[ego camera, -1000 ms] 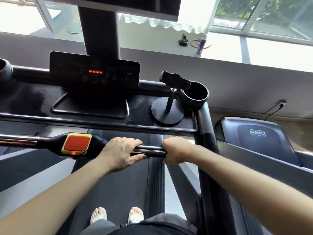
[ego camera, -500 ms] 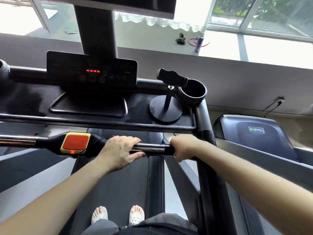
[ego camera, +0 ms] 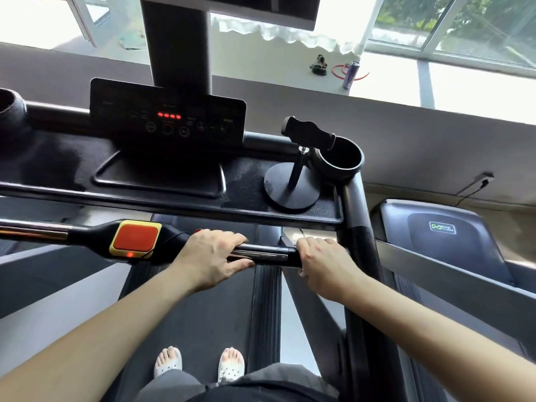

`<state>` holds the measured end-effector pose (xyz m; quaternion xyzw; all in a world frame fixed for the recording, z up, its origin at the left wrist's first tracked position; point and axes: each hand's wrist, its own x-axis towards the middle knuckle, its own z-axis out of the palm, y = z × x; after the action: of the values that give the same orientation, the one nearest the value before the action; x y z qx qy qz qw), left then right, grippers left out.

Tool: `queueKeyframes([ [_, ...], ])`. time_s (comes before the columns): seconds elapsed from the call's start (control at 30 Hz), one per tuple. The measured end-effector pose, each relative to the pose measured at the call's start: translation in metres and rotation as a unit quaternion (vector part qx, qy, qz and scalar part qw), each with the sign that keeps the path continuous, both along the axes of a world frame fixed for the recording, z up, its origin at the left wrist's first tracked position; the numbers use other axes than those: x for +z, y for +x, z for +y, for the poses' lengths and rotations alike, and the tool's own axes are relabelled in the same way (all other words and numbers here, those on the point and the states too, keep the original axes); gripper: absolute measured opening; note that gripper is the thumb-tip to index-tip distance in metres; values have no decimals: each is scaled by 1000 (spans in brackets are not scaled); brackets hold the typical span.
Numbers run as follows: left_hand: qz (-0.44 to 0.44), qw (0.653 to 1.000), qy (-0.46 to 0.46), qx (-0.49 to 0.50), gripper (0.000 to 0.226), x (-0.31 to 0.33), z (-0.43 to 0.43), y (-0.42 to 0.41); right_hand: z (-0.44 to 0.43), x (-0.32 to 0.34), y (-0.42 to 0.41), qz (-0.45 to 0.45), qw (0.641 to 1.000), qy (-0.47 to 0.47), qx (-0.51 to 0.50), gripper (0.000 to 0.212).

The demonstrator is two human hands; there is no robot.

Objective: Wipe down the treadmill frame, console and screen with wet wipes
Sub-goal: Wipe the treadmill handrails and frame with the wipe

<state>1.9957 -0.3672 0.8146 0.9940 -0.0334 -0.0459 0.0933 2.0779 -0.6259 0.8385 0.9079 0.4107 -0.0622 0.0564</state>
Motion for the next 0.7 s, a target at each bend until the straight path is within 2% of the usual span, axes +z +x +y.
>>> queueKeyframes([
  [0.2,-18,1000,4,-6,68,-3,-1,-1,23,4,8,70,997,-39,-3,26],
  [0.37,-12,1000,5,-7,71,0,0,-1,61,0,3,64,998,-21,-14,32],
  [0.5,-7,1000,13,-8,76,1,1,0,48,-1,-7,55,998,3,-25,42],
  [0.6,6,1000,15,-7,69,3,-1,0,24,15,-7,154,987,29,-23,58],
  [0.67,9,1000,6,-8,59,5,-2,-1,14,30,-4,230,971,58,-44,52],
  [0.7,12,1000,5,-9,58,7,-3,-1,11,35,-2,234,968,64,-56,46],
])
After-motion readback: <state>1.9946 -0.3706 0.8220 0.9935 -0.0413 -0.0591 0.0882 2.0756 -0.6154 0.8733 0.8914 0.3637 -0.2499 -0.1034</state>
